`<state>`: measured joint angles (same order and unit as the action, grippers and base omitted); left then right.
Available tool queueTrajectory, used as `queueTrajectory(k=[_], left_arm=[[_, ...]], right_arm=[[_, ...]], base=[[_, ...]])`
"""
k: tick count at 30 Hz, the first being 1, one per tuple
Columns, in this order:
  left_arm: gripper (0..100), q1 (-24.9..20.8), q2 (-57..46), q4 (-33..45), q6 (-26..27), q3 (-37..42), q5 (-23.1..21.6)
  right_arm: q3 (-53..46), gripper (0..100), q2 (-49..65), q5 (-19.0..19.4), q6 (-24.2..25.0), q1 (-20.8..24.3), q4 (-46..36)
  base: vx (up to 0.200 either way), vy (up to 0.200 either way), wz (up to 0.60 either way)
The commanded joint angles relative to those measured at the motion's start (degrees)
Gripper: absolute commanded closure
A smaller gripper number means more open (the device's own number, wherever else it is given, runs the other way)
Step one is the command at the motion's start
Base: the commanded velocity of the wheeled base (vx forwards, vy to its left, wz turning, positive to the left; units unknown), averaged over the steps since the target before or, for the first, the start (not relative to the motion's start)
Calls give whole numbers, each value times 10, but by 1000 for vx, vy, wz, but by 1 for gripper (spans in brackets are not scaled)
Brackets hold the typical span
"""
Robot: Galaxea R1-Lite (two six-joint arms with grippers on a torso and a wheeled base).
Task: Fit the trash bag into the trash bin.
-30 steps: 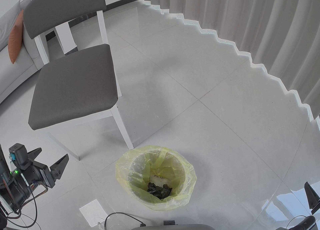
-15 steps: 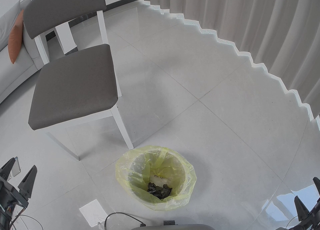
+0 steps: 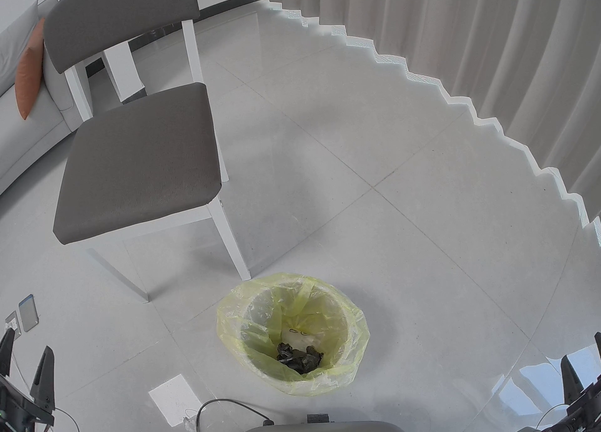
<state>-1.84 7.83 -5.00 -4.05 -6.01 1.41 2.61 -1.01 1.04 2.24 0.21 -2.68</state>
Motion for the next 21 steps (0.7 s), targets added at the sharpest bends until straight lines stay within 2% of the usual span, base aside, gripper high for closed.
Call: queueTrajectory(k=[1,4,6,9,10,13,18,21], left_arm=[[0,19,-78,17,-4,57,-14],[0,20,-78,12,12,58,47],[0,19,-78,17,40,59,71],[0,19,-78,19,32,60,59],[0,19,-78,25,12,59,48],[0,19,-77,44,4,55,39],[0,19,-77,46,4,54,39],[0,20,-77,47,4,54,39]], right_arm=[[-20,0,5,-51,-2,0,25],[-25,0,5,-43,-4,0,37],[-26,0,4,-44,0,0,39],[-26,0,4,-40,-6,0,34],[-25,0,4,-33,-18,0,27],[-25,0,4,-16,-37,0,29],[-26,0,4,-18,-16,-1,29],[-26,0,4,-36,-12,-1,28]], base=[[0,0,0],[0,0,0],[0,0,0],[0,0,0],[0,0,0],[0,0,0],[0,0,0],[0,0,0]])
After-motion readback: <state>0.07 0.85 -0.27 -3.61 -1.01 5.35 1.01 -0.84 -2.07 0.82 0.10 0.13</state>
